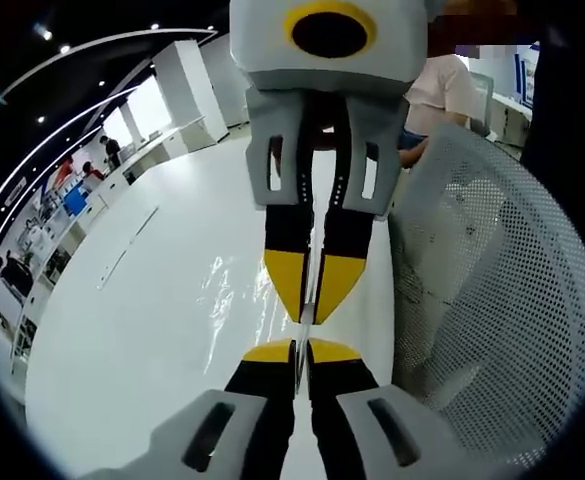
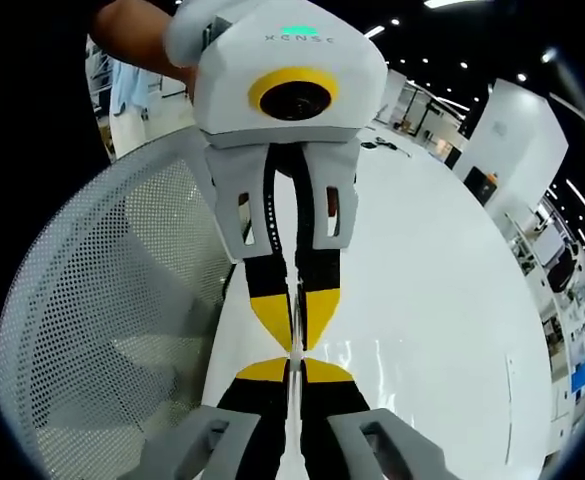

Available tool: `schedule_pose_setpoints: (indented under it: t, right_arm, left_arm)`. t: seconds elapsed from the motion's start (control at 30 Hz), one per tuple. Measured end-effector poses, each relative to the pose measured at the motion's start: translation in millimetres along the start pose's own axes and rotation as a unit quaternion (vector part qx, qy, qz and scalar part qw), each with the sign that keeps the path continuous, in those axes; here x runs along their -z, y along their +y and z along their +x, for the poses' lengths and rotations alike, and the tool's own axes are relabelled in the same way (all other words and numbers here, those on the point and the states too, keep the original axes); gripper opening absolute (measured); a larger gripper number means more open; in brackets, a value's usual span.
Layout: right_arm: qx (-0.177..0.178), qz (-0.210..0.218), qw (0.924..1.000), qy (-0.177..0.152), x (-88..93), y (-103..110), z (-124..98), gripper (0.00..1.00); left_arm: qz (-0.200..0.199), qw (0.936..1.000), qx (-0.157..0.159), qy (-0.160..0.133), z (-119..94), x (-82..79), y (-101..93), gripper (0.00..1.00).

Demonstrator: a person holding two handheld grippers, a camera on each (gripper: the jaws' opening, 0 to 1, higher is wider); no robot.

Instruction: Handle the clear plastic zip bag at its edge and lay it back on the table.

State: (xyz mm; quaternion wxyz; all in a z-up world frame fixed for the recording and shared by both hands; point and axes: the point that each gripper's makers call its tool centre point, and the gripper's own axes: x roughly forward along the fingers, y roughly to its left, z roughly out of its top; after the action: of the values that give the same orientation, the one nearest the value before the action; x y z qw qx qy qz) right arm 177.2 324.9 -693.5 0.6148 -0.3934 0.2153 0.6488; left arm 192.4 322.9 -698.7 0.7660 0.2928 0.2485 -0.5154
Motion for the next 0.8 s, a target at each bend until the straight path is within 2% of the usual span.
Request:
schedule_pose_setpoints:
  t: [0.37, 0.8]
  right_arm:
    - [-0.01, -0.002, 1.0, 0.002, 2.8, 3, 2, 0.0]
    - [-0.011, 0.014, 0.9998, 0.011, 19.7, 3, -5, 0.0]
  left_arm:
    - [-0.006, 0.9999, 0.006, 0.007, 2, 3.1, -4.9, 0.0]
    - [-0.024, 0.9996, 0.008, 0.014, 0, 8.1, -5.4, 0.0]
